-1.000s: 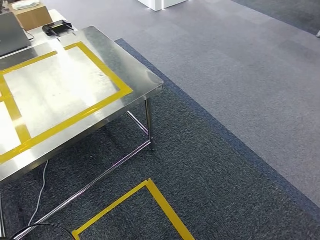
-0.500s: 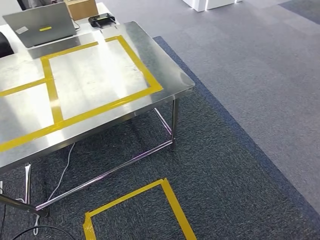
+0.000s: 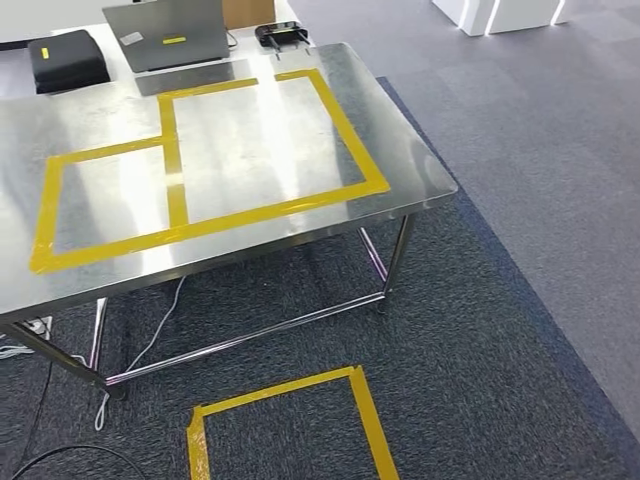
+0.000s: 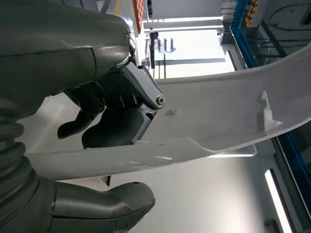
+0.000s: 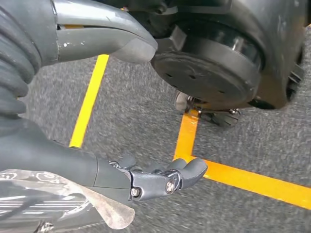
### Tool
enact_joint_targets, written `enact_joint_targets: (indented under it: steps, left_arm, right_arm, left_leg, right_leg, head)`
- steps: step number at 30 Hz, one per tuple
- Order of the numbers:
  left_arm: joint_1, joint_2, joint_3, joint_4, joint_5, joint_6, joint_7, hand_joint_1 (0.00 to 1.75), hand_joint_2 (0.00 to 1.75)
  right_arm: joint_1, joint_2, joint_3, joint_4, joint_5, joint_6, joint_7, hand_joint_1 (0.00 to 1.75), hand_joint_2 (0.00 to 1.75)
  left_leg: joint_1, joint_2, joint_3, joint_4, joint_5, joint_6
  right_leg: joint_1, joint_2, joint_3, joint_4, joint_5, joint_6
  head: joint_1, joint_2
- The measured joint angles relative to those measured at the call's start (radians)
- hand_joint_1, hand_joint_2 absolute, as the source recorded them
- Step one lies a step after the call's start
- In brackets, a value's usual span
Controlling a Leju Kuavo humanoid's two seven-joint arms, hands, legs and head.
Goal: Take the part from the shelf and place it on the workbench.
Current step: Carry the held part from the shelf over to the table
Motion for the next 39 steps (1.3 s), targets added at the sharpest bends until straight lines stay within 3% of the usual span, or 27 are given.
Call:
enact_joint_targets:
  steps: [1,3,5,7,8,9,10,11,12,14,16,20,22,24,25,26,27,29,31,34,36,37,39]
  left_arm:
    - [0.000,0.005,-0.006,0.001,0.001,0.005,0.000,1.75,1.75]
    - [0.000,0.015,-0.016,0.002,0.000,0.014,0.006,1.75,1.75]
    - [0.001,0.023,-0.022,0.004,-0.004,0.021,0.012,1.75,1.75]
    - [0.000,0.031,-0.026,0.008,-0.008,0.025,0.013,1.75,1.75]
    - [-0.001,0.036,-0.030,0.009,-0.009,0.026,0.013,1.75,1.75]
    - [-0.001,0.040,-0.033,0.012,-0.008,0.027,0.013,1.75,1.75]
    - [0.001,0.043,-0.036,0.014,-0.008,0.027,0.013,1.75,1.75]
    - [0.003,0.045,-0.038,0.016,-0.008,0.027,0.012,1.75,1.75]
    - [0.006,0.047,-0.039,0.018,-0.008,0.028,0.012,1.75,1.75]
    - [0.009,0.050,-0.042,0.020,-0.007,0.028,0.009,1.75,1.75]
    - [0.010,0.053,-0.045,0.021,-0.003,0.028,0.008,1.75,1.75]
    - [0.019,0.054,-0.048,0.022,0.001,0.030,0.004,1.75,1.75]
    - [0.018,0.055,-0.049,0.022,0.003,0.031,0.002,1.75,1.75]
    - [0.018,0.056,-0.052,0.022,0.006,0.031,0.004,1.75,1.75]
    - [0.017,0.057,-0.053,0.023,0.007,0.031,0.006,1.75,1.75]
    - [0.017,0.057,-0.054,0.023,0.009,0.031,0.007,1.75,1.75]
    - [0.018,0.057,-0.054,0.023,0.010,0.031,0.009,1.75,1.75]
    - [0.018,0.057,-0.056,0.024,0.010,0.032,0.010,1.75,1.75]
    - [0.018,0.058,-0.059,0.025,0.013,0.032,0.008,1.75,1.75]
    - [0.018,0.060,-0.063,0.026,0.019,0.032,0.005,1.75,1.75]
    - [0.017,0.060,-0.063,0.026,0.019,0.032,0.005,1.75,1.75]
    - [0.017,0.062,-0.064,0.026,0.020,0.031,0.007,1.75,1.75]
    - [0.018,0.066,-0.066,0.027,0.022,0.031,0.009,1.75,1.75]
  right_arm:
    - [0.001,0.000,0.000,-0.002,-0.002,0.002,0.003,0.00,1.75]
    - [0.001,0.000,0.000,-0.008,-0.011,0.003,0.010,0.00,1.75]
    - [0.003,0.000,0.000,-0.015,-0.022,0.002,0.017,0.00,1.75]
    - [0.006,0.000,0.000,-0.019,-0.033,0.002,0.024,0.00,1.75]
    - [0.009,0.000,0.000,-0.020,-0.039,0.002,0.026,0.00,1.75]
    - [0.012,0.000,-0.001,-0.020,-0.044,0.003,0.029,0.00,1.75]
    - [0.014,0.000,-0.001,-0.020,-0.050,0.003,0.033,0.00,1.75]
    - [0.015,0.000,-0.001,-0.020,-0.054,0.004,0.037,0.00,1.75]
    - [0.015,0.000,-0.001,-0.020,-0.057,0.004,0.040,0.00,1.75]
    - [0.015,0.000,-0.001,-0.020,-0.063,0.005,0.045,0.00,1.75]
    - [0.014,0.000,-0.001,-0.020,-0.068,0.006,0.048,0.00,1.75]
    - [0.014,0.000,-0.001,-0.024,-0.075,0.013,0.055,0.00,1.75]
    - [0.014,0.000,0.000,-0.027,-0.082,0.015,0.058,0.00,1.75]
    - [0.017,0.000,0.001,-0.029,-0.091,0.017,0.066,0.00,1.75]
    - [0.019,0.000,0.001,-0.031,-0.096,0.017,0.071,0.00,1.75]
    - [0.023,0.000,0.001,-0.033,-0.100,0.018,0.075,0.00,1.75]
    - [0.025,0.000,0.002,-0.034,-0.103,0.018,0.078,0.00,1.75]
    - [0.029,0.000,0.002,-0.036,-0.104,0.016,0.079,0.00,1.75]
    - [0.030,0.000,0.001,-0.036,-0.102,0.014,0.075,0.00,1.75]
    - [0.031,0.000,0.001,-0.038,-0.101,0.014,0.071,0.00,1.75]
    - [0.032,0.000,0.001,-0.038,-0.101,0.014,0.071,0.00,1.75]
    - [0.032,0.000,0.002,-0.040,-0.102,0.014,0.072,0.00,1.75]
    - [0.033,0.000,0.002,-0.043,-0.094,0.006,0.067,0.00,1.75]
  left_leg:
    - [0.001,-0.011,-0.004,0.001,0.000,-0.006]
    - [0.004,-0.031,-0.012,0.002,0.003,-0.019]
    - [0.005,-0.003,-0.022,0.021,-0.009,-0.030]
    - [0.005,0.053,-0.066,0.116,-0.062,-0.040]
    - [0.005,0.069,-0.101,0.187,-0.095,-0.044]
    - [0.007,0.074,-0.134,0.254,-0.120,-0.047]
    - [0.008,0.075,-0.153,0.294,-0.126,-0.049]
    - [0.008,0.076,-0.154,0.296,-0.114,-0.049]
    - [0.008,0.077,-0.134,0.257,-0.085,-0.047]
    - [0.005,0.087,-0.058,0.114,-0.025,-0.036]
    - [-0.001,0.099,-0.010,0.022,-0.009,-0.022]
    - [0.000,0.093,0.008,-0.002,-0.013,0.002]
    - [0.003,0.091,0.021,-0.008,-0.014,0.011]
    - [0.002,0.087,0.025,-0.008,-0.021,0.017]
    - [0.001,0.085,0.029,-0.008,-0.025,0.018]
    - [-0.001,0.082,0.035,-0.008,-0.032,0.019]
    - [-0.001,0.079,0.044,-0.008,-0.039,0.018]
    - [-0.002,0.076,0.067,-0.009,-0.057,0.015]
    - [-0.003,0.073,0.083,-0.010,-0.075,0.006]
    - [-0.003,0.071,0.087,-0.016,-0.086,-0.007]
    - [-0.003,0.071,0.089,-0.017,-0.086,-0.008]
    - [-0.003,0.072,0.083,0.010,-0.085,-0.012]
    - [0.001,0.075,0.004,0.157,-0.132,-0.029]
  right_leg:
    - [0.000,0.011,0.013,-0.024,0.000,-0.003]
    - [0.002,-0.001,0.020,-0.032,-0.004,-0.014]
    - [0.000,-0.024,0.024,-0.038,-0.001,-0.027]
    - [0.000,-0.051,0.029,-0.042,-0.002,-0.038]
    - [0.002,-0.064,0.029,-0.042,-0.005,-0.041]
    - [0.003,-0.077,0.028,-0.042,-0.009,-0.042]
    - [0.003,-0.087,0.028,-0.042,-0.013,-0.042]
    - [0.004,-0.095,0.029,-0.042,-0.017,-0.041]
    - [0.004,-0.101,0.032,-0.042,-0.022,-0.039]
    - [0.005,-0.110,0.045,-0.042,-0.031,-0.032]
    - [0.007,-0.115,0.054,-0.043,-0.038,-0.020]
    - [0.005,-0.107,0.072,-0.022,-0.037,0.009]
    - [0.004,-0.085,0.029,0.055,-0.076,0.012]
    - [0.004,-0.070,-0.058,0.190,-0.128,0.015]
    - [0.005,-0.068,-0.097,0.238,-0.142,0.016]
    - [0.006,-0.067,-0.121,0.253,-0.137,0.015]
    - [0.007,-0.067,-0.125,0.229,-0.111,0.012]
    - [0.012,-0.064,-0.097,0.108,-0.020,-0.001]
    - [0.018,-0.062,-0.066,0.017,0.022,-0.013]
    - [0.022,-0.063,-0.052,0.001,0.021,-0.023]
    - [0.022,-0.064,-0.053,0.000,0.023,-0.024]
    - [0.020,-0.064,-0.042,-0.005,0.021,-0.030]
    - [0.015,-0.067,-0.011,-0.016,0.005,-0.043]
  head:
    - [0.000,0.000]
    - [-0.001,0.000]
    - [-0.004,0.000]
    - [-0.010,0.000]
    - [-0.013,0.000]
    - [-0.013,0.000]
    - [-0.013,0.000]
    - [-0.014,0.000]
    - [-0.013,0.000]
    - [-0.014,0.000]
    - [-0.013,0.000]
    - [-0.011,0.000]
    - [-0.007,0.000]
    - [-0.004,0.000]
    - [-0.004,0.000]
    - [-0.003,0.000]
    - [-0.003,0.000]
    - [-0.002,0.000]
    - [-0.002,0.000]
    - [-0.003,0.000]
    - [-0.003,0.000]
    - [-0.004,0.000]
    - [-0.006,0.000]
